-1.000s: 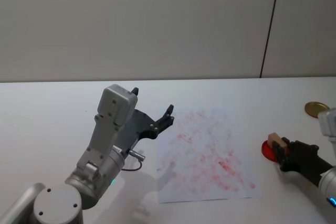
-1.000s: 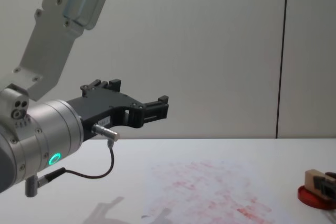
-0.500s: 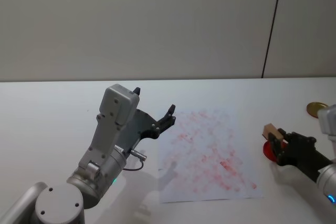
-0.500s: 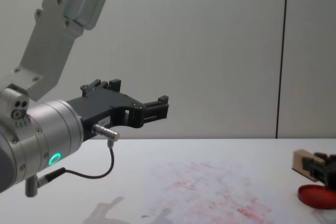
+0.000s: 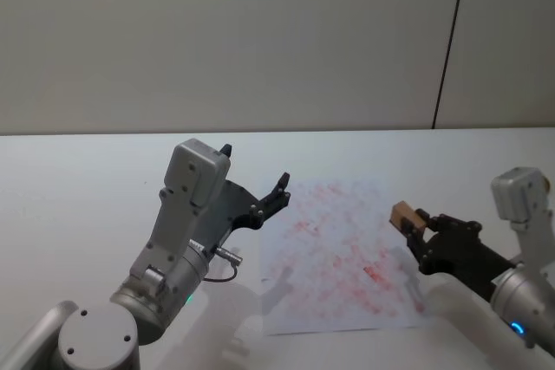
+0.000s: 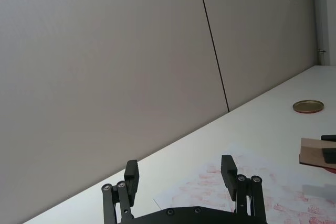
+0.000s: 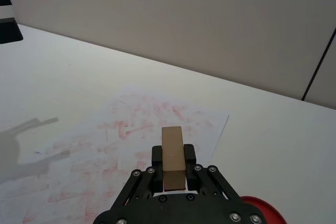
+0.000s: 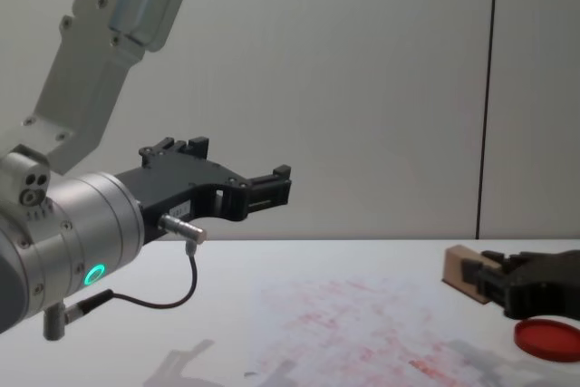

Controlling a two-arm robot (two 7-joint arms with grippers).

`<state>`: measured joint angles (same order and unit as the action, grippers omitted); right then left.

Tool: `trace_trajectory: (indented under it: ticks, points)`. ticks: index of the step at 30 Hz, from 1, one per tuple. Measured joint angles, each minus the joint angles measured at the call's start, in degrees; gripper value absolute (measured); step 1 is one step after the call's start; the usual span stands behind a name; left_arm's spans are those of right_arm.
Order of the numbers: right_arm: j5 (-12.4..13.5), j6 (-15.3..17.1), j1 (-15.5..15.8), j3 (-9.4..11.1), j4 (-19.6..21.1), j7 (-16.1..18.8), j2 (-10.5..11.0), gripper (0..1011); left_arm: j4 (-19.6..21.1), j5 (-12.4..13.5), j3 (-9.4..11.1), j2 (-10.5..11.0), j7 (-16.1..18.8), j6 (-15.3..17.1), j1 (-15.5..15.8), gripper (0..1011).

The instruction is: Use the one hand to pick up the stamp and affix it onto the A4 paper.

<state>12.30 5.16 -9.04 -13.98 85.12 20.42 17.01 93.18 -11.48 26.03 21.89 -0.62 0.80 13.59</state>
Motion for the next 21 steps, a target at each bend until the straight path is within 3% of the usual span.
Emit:
trace_trajectory:
  ticks: [21]
  points:
    - [-2.5,5.1,-1.8,-2.0,-3.5,0.3,-2.2,217,0.0,0.0,0.0,0.0,0.0,0.0,0.0,993]
